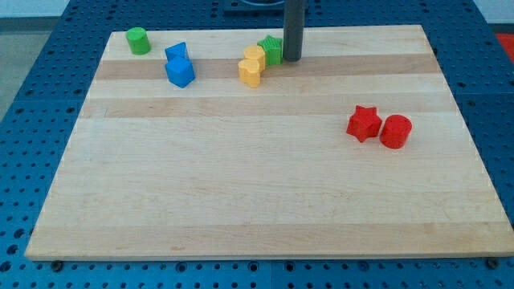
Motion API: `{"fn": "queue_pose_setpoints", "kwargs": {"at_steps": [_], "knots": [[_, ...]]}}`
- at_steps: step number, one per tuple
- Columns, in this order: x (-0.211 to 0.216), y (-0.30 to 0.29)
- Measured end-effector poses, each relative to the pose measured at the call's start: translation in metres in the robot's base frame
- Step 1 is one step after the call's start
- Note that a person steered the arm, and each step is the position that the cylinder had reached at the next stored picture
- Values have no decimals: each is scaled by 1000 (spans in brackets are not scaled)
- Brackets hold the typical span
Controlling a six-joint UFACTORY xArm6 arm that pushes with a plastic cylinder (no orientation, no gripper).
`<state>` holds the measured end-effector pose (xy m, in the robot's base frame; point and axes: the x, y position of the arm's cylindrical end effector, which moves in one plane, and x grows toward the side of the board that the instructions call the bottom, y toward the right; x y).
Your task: Push the green star towards the top center of the board
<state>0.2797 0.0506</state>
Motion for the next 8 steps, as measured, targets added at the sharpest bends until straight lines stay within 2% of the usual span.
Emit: {"fn": "queue_pose_setpoints", "kwargs": {"at_steps": [1, 2, 4, 8], "knots": [[17, -2], [17, -24], [4, -42], [-22, -42]]}}
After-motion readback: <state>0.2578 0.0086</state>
